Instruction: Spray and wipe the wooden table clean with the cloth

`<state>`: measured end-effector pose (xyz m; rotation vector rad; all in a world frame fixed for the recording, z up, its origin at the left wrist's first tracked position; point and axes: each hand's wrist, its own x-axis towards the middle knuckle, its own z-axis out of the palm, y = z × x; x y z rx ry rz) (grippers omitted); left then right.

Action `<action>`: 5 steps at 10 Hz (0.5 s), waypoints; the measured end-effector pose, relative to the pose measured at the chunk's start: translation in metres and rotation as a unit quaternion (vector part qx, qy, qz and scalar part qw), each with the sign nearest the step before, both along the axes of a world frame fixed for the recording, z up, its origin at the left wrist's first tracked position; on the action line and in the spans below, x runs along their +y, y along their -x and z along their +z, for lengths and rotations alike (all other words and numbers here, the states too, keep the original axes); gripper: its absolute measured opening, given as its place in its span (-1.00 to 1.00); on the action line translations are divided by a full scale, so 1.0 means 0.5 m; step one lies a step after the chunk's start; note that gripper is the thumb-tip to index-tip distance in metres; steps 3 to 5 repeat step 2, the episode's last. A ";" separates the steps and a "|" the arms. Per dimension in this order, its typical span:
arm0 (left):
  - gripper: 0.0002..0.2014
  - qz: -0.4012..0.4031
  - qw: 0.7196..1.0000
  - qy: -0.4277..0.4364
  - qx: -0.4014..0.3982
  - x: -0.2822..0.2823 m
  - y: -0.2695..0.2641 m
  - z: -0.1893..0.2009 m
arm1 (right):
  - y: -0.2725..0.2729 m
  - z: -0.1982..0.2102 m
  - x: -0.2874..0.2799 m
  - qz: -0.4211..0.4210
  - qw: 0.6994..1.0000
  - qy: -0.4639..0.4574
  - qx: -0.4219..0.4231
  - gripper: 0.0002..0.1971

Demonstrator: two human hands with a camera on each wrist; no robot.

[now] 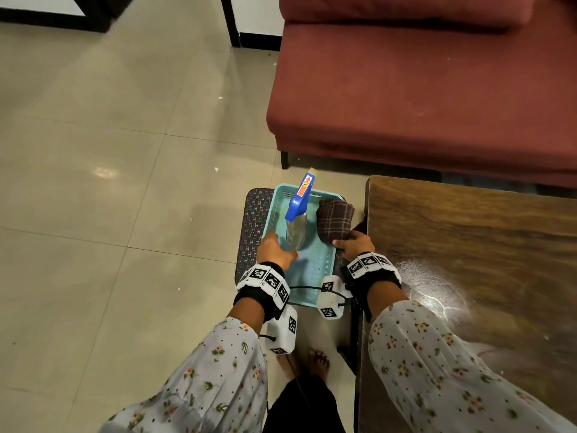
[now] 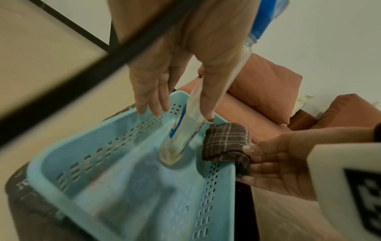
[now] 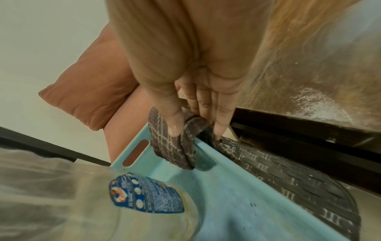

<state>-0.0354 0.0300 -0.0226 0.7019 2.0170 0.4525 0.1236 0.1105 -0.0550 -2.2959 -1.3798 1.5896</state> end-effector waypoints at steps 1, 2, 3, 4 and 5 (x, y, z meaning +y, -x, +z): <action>-0.24 -0.031 0.999 0.026 -0.011 -0.017 -0.013 0.027 | -0.008 0.021 -0.018 -0.021 1.000 0.007 0.013 -0.55; -0.24 -0.031 0.999 0.016 0.001 -0.029 -0.029 0.041 | -0.015 0.014 -0.032 -0.067 0.997 0.001 0.045 -0.51; -0.24 -0.031 0.999 0.016 0.001 -0.029 -0.029 0.041 | -0.015 0.014 -0.032 -0.067 0.997 0.001 0.045 -0.51; -0.24 -0.031 0.999 0.016 0.001 -0.029 -0.029 0.041 | -0.015 0.014 -0.032 -0.067 0.997 0.001 0.045 -0.51; -0.24 -0.031 0.999 0.016 0.001 -0.029 -0.029 0.041 | -0.015 0.014 -0.032 -0.067 0.997 0.001 0.045 -0.51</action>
